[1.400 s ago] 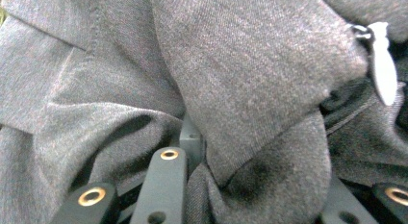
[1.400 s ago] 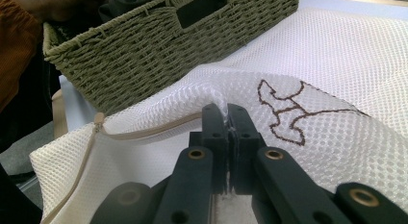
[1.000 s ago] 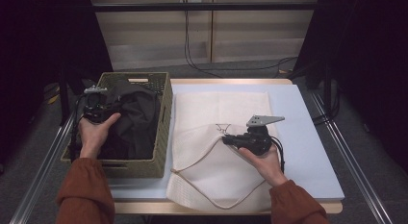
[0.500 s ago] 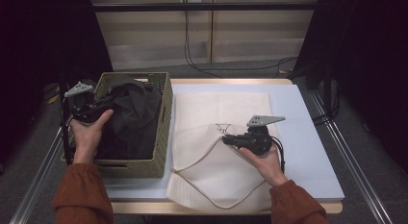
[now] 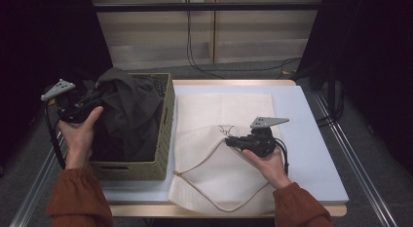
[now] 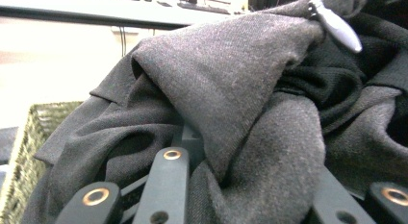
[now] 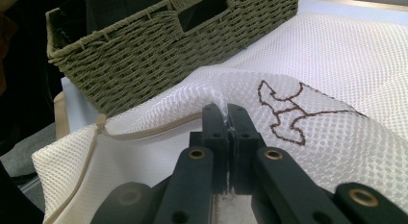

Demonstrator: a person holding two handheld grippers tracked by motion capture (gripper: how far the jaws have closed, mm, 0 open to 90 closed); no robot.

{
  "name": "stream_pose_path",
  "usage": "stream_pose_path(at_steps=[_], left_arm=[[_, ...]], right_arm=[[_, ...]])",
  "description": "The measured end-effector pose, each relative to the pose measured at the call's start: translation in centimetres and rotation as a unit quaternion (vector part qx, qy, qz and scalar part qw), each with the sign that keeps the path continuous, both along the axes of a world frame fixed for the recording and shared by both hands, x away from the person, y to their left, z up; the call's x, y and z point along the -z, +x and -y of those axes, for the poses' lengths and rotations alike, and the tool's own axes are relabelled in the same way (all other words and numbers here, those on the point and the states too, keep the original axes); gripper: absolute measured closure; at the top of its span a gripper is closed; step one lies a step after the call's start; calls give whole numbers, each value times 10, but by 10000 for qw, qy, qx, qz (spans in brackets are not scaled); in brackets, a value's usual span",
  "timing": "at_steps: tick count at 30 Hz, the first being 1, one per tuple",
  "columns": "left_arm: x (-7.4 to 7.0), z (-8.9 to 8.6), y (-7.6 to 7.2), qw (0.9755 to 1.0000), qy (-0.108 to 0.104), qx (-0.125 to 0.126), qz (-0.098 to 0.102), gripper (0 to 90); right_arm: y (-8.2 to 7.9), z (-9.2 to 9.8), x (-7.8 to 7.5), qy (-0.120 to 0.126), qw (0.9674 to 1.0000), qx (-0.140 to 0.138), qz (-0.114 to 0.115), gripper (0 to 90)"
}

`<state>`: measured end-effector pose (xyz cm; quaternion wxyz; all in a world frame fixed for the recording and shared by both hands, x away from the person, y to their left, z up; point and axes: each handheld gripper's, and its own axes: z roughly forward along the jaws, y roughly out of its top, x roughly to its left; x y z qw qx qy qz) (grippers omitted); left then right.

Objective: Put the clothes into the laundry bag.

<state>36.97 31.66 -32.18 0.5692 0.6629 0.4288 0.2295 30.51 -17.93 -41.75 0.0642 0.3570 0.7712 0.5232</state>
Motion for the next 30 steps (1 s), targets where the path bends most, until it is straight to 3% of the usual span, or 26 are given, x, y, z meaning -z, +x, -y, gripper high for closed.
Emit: stream_pose_path(at_steps=[12, 16, 30], left_arm=[[-19, 12, -13, 9987, -147, 254, 407, 735], [-27, 16, -19, 9974, -295, 360, 555, 735], [-47, 29, -39, 9926, -301, 663, 976, 735]], right_arm=[[0, 0, 0, 8, 10000, -2, 5, 883], [0, 1, -1, 24, 10000, 7, 9, 883], [0, 1, -1, 40, 10000, 6, -6, 883]])
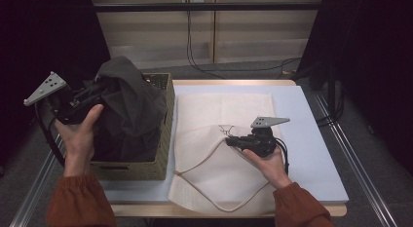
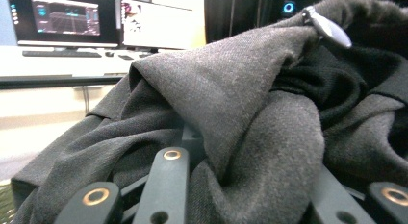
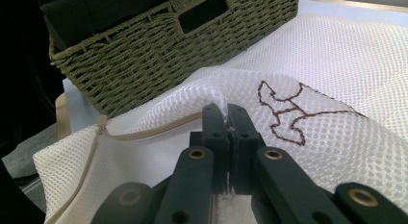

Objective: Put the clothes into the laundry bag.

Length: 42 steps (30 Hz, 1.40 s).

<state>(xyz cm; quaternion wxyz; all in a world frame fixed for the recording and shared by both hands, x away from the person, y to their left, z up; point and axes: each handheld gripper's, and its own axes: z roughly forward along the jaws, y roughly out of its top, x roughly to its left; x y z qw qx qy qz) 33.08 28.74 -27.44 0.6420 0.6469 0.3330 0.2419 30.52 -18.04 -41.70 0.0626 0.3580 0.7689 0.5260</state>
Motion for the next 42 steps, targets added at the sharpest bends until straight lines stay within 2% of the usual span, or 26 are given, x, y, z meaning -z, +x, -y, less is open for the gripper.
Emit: stream_pose_path(at_steps=[1, 2, 5, 9, 13, 15, 17, 19, 23, 24, 32, 33, 35, 38, 42], left_arm=[[-2, 0, 0, 10000, -40, 37, 6, 735], [-4, 1, -1, 9999, -31, -7, 113, 735], [-8, 0, 1, 9994, -242, 186, 188, 736], [-16, 5, 0, 9996, -107, 153, 201, 736], [-21, 9, -3, 9994, -122, 220, 245, 736], [-24, 10, -3, 9989, -238, 338, 240, 736], [-29, 10, -4, 9989, -113, 327, 303, 736], [-33, 12, -5, 9988, -175, 350, 310, 736], [-42, 16, -8, 9981, -161, 419, 426, 736], [-45, 16, -9, 9979, -91, 454, 459, 736], [-64, 19, -12, 9969, -176, 470, 600, 737], [-67, 18, -12, 9968, -108, 478, 633, 737], [-72, 19, -12, 9965, -129, 499, 659, 737], [-76, 22, -15, 9958, -73, 568, 716, 737], [-76, 27, -19, 9951, -111, 644, 737, 737]], right_arm=[[0, 0, 0, 7, 10000, 0, -9, 883], [0, 0, 0, 7, 10000, -1, -10, 883], [0, 0, 0, 17, 10000, -8, -10, 884], [0, 0, 0, 24, 10000, -14, -7, 884], [1, 1, 0, 25, 10000, -12, -11, 884], [1, 1, 0, 29, 10000, -16, -10, 884], [1, 1, 0, 27, 10000, -9, -14, 884], [1, 1, 0, 29, 10000, -8, -8, 884], [1, 1, 0, 44, 10000, -10, -17, 884], [1, 1, 0, 51, 10000, -4, -23, 885], [1, 2, 0, 56, 10000, -3, -15, 885], [1, 2, 0, 59, 10000, -3, -18, 885], [1, 1, 0, 57, 10000, -7, -21, 885], [1, 2, -1, 65, 10000, -11, -13, 885], [1, 2, -1, 62, 10000, -6, -7, 885]])
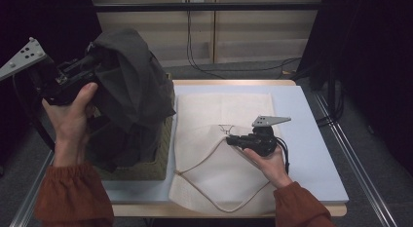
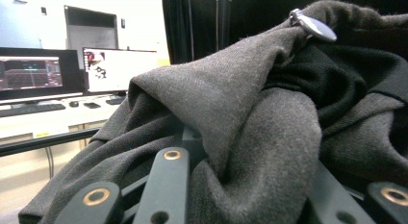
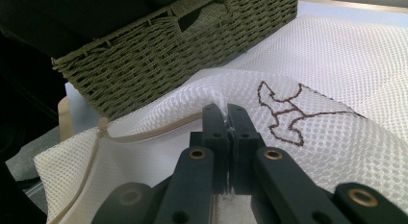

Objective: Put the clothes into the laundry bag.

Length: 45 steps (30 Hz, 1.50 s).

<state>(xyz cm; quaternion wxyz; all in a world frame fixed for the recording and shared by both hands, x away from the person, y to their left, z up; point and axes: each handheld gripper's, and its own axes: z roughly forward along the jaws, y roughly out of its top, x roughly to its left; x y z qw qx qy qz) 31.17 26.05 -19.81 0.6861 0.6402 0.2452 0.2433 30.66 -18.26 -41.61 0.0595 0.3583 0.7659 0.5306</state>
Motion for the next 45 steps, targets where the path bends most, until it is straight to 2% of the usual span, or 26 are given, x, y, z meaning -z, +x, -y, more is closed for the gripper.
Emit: stream_pose_path(at_steps=[2, 4, 10, 15, 16, 19, 21, 25, 27, 31, 33, 39, 42, 45], left_arm=[[0, 3, -1, 10000, -15, 59, -6, 736], [0, 6, -3, 9999, 60, 116, 29, 737], [-2, 22, -12, 9994, 22, 340, 74, 737], [-3, 40, -21, 9989, 115, 450, 25, 736], [-1, 43, -22, 9986, 165, 492, 23, 736], [4, 53, -21, 9982, 136, 587, -82, 736], [4, 57, -20, 9975, 154, 692, -55, 737], [-3, 65, -22, 9962, 149, 855, 7, 736], [-9, 68, -23, 9955, 52, 944, 26, 736], [-20, 75, -30, 9944, 125, 1041, 162, 736], [-26, 79, -33, 9942, 89, 1058, 173, 736], [-43, 94, -40, 9910, 29, 1301, 309, 736], [-41, 104, -47, 9883, 28, 1486, 337, 736], [-34, 112, -50, 9877, 159, 1531, 292, 735]], right_arm=[[0, 0, 0, -1, 10000, 1, -4, 885], [0, 0, 0, -2, 10000, 6, -3, 885], [1, 0, 0, 9, 10000, 23, -21, 886], [0, 0, 0, 4, 10000, 32, -6, 886], [0, 0, 0, 3, 10000, 31, -3, 886], [0, 0, 0, 15, 10000, 38, -15, 886], [0, 1, -1, 26, 10000, 45, -25, 886], [1, 1, -1, 34, 10000, 47, -34, 886], [1, 1, -1, 55, 10000, 54, -41, 886], [1, 1, -1, 69, 9999, 76, -57, 887], [1, 1, -1, 67, 9999, 84, -43, 888], [2, 2, -2, 95, 9999, 103, -24, 889], [1, 3, -4, 118, 9998, 131, -6, 889], [2, 6, -5, 156, 9998, 159, 11, 889]])
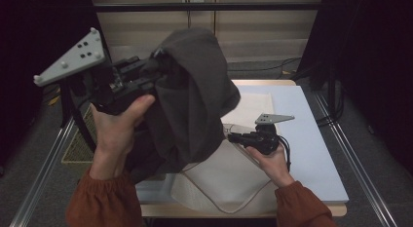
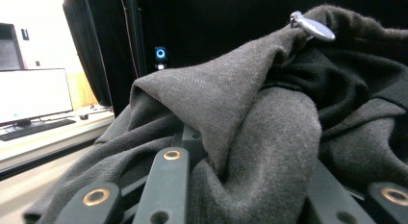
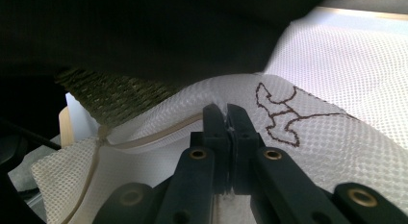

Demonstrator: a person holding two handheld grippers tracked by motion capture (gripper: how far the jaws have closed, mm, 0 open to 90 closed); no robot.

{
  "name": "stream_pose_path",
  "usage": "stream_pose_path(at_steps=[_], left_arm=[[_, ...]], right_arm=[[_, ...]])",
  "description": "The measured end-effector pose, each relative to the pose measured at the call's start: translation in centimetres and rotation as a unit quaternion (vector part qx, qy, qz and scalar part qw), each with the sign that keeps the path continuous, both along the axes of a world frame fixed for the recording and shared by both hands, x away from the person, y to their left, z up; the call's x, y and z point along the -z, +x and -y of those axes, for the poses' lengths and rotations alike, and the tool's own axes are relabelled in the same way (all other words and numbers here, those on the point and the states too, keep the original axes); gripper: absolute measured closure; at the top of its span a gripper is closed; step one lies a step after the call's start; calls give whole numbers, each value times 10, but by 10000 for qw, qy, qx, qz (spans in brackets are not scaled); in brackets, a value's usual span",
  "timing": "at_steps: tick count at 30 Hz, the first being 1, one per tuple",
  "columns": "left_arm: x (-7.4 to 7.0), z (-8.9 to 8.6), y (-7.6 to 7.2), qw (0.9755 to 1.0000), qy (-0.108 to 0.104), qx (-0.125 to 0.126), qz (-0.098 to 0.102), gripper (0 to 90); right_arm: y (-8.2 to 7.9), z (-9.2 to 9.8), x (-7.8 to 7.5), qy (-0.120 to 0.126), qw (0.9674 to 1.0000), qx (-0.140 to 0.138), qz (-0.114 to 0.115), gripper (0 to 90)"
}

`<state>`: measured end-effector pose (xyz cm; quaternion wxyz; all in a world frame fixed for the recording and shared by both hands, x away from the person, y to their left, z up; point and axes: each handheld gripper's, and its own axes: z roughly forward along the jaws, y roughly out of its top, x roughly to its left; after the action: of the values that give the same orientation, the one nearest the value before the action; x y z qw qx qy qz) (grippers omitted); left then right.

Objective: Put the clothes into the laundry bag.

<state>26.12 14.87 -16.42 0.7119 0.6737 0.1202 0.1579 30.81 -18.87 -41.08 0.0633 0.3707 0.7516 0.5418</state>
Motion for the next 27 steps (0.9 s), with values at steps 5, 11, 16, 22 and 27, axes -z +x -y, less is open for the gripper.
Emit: stream_pose_path(at_steps=[5, 11, 16, 22, 27], left_arm=[[21, 4, -1, 9997, 130, 115, -142, 734], [52, 14, -2, 9984, 414, 140, -367, 733], [80, 17, 3, 9967, 576, 70, -571, 733], [108, 14, 8, 9933, 747, -29, -886, 732], [125, 30, 13, 9889, 1152, -26, -940, 731]], right_arm=[[-1, 3, -2, 36, 10000, 31, -21, 889], [0, 2, -1, 38, 10000, 62, -20, 888], [1, 2, 0, 32, 9999, 88, -75, 889], [1, 2, 2, -8, 9999, 102, -110, 889], [1, -2, 3, -57, 9999, 68, -135, 889]])
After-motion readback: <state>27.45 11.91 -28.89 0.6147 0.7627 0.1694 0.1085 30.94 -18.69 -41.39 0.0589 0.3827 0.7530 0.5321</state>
